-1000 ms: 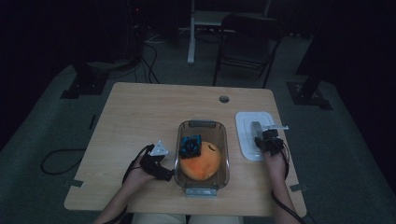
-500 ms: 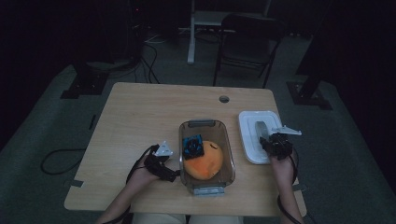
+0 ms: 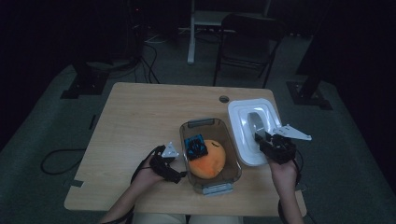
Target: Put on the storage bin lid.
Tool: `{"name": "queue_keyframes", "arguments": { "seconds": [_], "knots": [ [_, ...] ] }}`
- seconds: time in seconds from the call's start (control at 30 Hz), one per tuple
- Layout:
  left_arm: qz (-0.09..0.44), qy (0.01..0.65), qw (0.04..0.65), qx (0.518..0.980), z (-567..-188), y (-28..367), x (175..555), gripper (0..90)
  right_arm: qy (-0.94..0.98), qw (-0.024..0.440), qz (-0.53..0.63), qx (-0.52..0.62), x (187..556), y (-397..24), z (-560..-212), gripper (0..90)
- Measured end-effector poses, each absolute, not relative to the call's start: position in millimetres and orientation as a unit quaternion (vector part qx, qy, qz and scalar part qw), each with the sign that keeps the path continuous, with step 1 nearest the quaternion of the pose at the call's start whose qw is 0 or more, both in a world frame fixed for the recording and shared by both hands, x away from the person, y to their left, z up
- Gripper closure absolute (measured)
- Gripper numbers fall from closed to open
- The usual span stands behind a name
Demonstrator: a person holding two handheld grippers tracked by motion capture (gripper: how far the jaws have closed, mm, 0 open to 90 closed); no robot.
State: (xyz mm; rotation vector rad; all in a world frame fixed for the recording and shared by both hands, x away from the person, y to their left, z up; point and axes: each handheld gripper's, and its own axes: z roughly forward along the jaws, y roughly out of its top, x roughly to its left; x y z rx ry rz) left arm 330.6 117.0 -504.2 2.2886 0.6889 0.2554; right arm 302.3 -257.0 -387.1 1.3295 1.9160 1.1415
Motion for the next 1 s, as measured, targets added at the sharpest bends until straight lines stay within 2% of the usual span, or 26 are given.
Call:
{"name": "queue_keyframes", "arguments": {
  "seconds": [0.4, 0.67, 1.0],
  "knots": [
    [0.093, 0.258, 0.366, 0.889, -503.4, 97.8, 331.8, 1.8, 0.746, 0.236, 0.464, 0.416, 277.1, -195.9, -362.3, 67.3],
    [0.088, 0.257, 0.373, 0.887, -504.7, 94.3, 330.0, 1.8, 0.772, 0.197, 0.457, 0.396, 273.4, -166.4, -375.1, 67.3],
    [0.085, 0.264, 0.379, 0.883, -504.5, 98.1, 328.0, 1.8, 0.785, 0.179, 0.436, 0.402, 280.2, -160.5, -388.7, 67.3]
  ]
}}
